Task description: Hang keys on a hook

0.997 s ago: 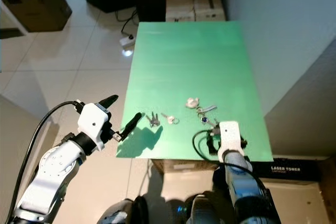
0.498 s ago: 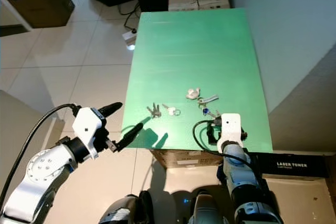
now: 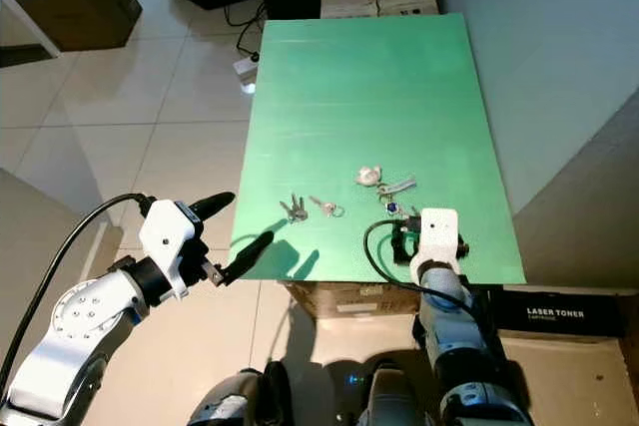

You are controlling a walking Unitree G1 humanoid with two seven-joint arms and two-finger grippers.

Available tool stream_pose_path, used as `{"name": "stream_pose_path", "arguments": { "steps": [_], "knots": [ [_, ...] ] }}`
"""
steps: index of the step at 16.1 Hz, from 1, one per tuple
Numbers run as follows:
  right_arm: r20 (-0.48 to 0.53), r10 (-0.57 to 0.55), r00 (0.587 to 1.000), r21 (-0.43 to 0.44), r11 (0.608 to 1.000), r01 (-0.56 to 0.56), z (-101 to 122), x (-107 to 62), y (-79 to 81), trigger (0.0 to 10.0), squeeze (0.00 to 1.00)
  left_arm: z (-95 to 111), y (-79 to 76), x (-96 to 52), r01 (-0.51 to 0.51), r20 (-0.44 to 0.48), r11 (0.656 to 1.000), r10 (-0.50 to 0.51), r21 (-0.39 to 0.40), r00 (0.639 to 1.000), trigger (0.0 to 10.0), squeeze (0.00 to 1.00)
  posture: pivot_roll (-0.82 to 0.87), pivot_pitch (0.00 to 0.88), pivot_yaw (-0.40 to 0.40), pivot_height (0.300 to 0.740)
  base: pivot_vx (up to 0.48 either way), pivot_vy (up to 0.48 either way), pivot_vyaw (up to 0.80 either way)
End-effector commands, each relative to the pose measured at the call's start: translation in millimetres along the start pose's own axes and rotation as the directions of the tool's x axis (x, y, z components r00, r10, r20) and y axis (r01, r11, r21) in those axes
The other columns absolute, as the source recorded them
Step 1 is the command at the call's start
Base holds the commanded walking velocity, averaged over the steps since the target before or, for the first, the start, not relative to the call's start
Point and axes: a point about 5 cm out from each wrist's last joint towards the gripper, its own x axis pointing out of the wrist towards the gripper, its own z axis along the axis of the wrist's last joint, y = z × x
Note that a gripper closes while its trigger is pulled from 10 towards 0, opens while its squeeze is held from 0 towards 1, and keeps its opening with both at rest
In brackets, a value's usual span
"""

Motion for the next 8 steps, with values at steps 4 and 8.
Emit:
{"name": "stream_pose_path", "arguments": {
  "steps": [4,8],
  "knots": [
    [0.008,-0.013,1.0,0.031,0.999,0.013,0.1,-1.7,4.3,10.0,0.0,-2.0,-3.2,-7.0,0.006,-0.015,1.0,-0.006,0.001,1.0,10.0,0.0,0.01,0.248,0.155,0.74,0.0,0.0,0.0],
    [-0.041,-0.023,0.999,0.075,0.997,0.026,-7.7,0.1,-2.6,10.0,0.0,-3.3,-2.3,-9.5,0.009,-0.024,1.0,-0.009,0.006,1.0,10.0,0.0,0.03,0.25,0.161,0.74,0.0,0.0,0.0]
  ]
}}
